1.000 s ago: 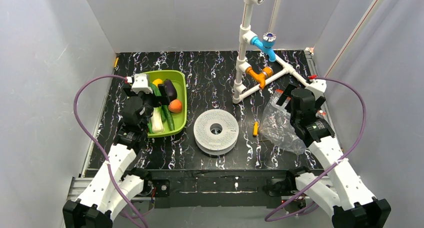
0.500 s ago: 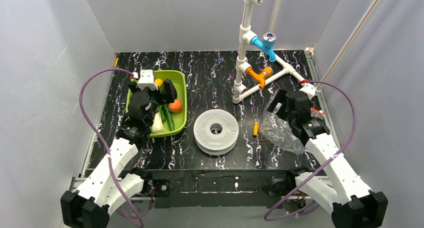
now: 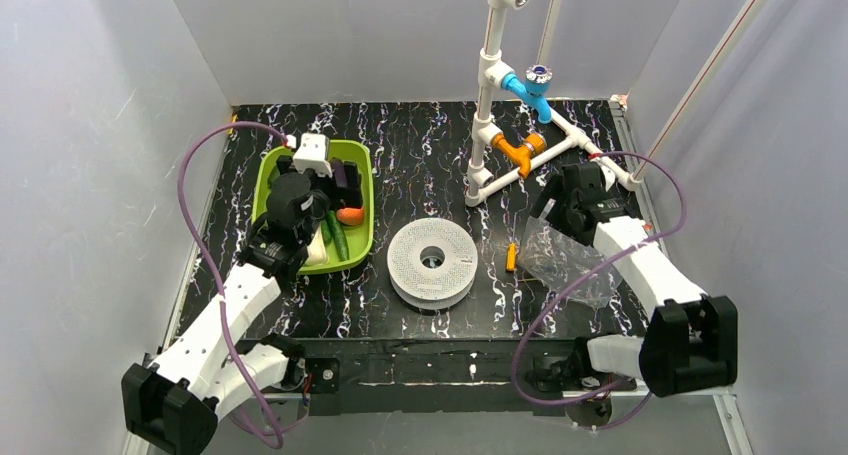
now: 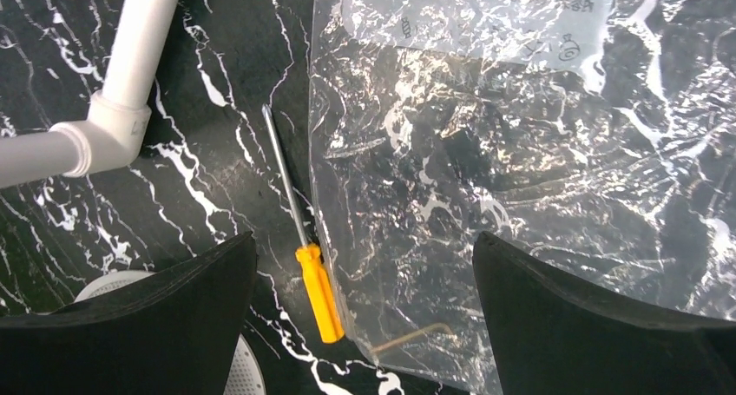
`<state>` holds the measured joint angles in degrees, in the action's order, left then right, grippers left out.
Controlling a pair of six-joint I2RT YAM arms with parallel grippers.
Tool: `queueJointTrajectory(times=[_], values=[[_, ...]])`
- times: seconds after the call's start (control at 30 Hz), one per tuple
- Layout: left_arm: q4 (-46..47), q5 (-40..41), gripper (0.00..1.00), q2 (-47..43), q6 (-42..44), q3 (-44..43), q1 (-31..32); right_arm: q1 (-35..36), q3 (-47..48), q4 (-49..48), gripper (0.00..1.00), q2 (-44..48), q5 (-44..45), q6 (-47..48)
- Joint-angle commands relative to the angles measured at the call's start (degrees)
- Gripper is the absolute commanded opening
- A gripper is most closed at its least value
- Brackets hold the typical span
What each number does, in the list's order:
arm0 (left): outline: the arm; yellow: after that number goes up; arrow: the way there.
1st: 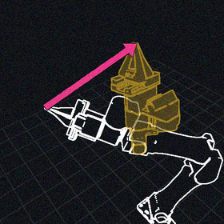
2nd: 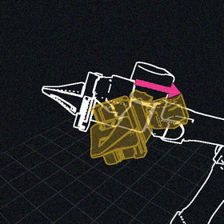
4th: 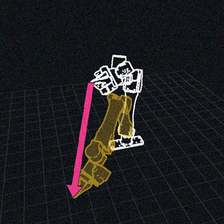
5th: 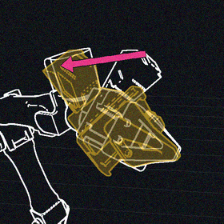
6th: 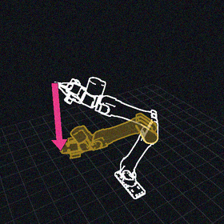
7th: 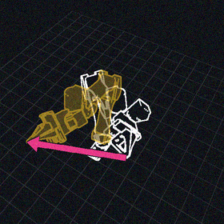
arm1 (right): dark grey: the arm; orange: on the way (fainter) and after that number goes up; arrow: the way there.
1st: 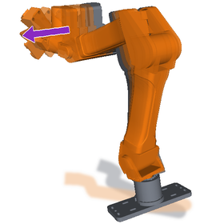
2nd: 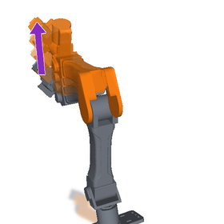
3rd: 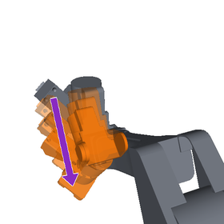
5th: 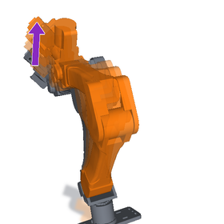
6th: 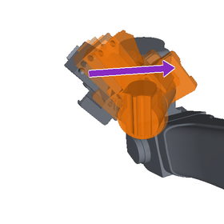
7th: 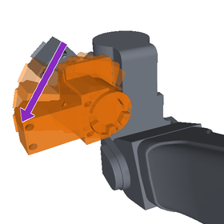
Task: Place the food in the zip-top bag and seal the zipper
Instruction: Pick up the zipper food storage bag at the center of the board.
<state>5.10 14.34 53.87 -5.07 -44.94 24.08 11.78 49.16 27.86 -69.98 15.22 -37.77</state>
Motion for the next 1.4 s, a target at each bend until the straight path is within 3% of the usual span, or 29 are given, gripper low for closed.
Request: queueJointTrajectory(times=[0.0, 0.27, 0.43, 0.7, 0.97, 1.0, 1.07, 1.2, 1.37], values=[[-2.45, -6.86, 0.99, 1.84, -1.18, -4.39, 0.27, -1.49, 4.49, -2.46, 1.0, -5.99, -5.58, 0.63], [-2.2, -9.94, 0.99, 2.17, -2.25, -4.52, 0.27, -1.32, 8.29, -1.41, 1.0, -16.78, -12.79, 5.79], [-2.33, -9.85, 0.99, 2.14, -2.23, -4.67, 0.27, -0.54, 7.19, -1.56, 1.0, -19.76, -12.56, 5.99], [-2.74, -8.54, 1.0, 1.6, -2.31, -4.69, 0.27, 1.46, 6.94, -0.27, 0.83, -23.63, -6.06, 8.01], [-1.98, -5.14, 1.0, -0.66, -2.16, -3.6, 0.27, 3.51, 4.59, -1.99, 0.45, -22.04, -1.41, 9.3], [-1.94, -4.93, 1.0, -0.85, -2.21, -3.52, 0.32, 3.49, 4.16, -2.13, 0.39, -21.42, -0.71, 8.91], [-1.86, -4.75, 0.99, -1.16, -2.41, -3.41, 0.28, 3.51, 2.79, -2.68, 0.19, -19.26, 0.9, 8.3], [-2.12, -4.45, 1.0, -1.22, -3.28, -3.63, 0.27, 3.51, -0.42, -4.04, 0.02, -12.3, 4.2, 7.68], [-2.3, -3.21, 0.99, -1.52, -4.55, -3.52, 0.27, 4.75, -4.14, -2.9, 0.01, 1.22, 7.17, 7.01]])
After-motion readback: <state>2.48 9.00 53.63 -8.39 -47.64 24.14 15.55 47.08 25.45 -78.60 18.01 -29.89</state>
